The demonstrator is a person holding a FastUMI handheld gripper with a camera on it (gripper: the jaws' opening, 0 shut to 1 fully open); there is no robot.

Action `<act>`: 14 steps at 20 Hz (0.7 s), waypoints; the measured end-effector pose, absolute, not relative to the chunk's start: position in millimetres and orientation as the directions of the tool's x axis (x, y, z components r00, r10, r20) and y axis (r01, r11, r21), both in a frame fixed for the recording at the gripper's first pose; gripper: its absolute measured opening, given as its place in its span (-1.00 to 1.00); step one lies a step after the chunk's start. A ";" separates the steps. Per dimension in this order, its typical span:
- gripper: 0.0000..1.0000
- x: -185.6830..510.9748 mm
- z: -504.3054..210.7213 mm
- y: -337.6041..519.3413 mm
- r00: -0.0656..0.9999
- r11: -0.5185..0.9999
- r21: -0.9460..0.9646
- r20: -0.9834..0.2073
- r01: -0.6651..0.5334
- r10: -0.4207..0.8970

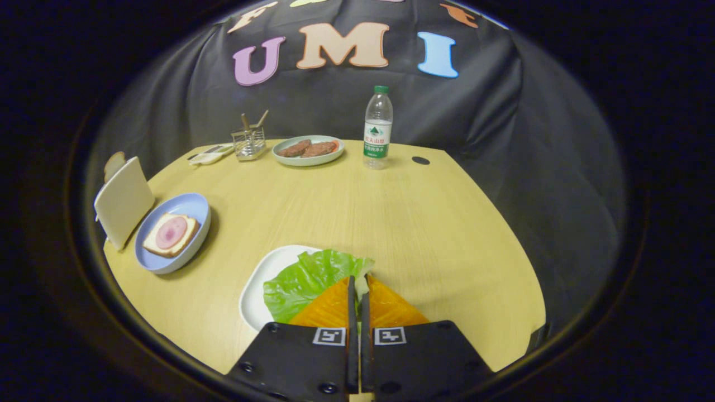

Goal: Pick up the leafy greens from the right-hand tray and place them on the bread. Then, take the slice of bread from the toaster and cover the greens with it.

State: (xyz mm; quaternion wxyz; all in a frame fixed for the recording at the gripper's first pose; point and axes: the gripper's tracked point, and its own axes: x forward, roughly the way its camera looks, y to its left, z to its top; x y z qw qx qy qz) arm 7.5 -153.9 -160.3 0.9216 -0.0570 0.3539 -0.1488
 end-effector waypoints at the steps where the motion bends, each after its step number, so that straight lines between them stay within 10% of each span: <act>1: -0.90 7.5 -153.8 -148.8 0.715 0.950 -0.212 -0.626 0.228 -0.311; 14: -0.90 22.6 -57.2 -33.9 0.853 0.988 -0.101 -0.500 0.117 -0.153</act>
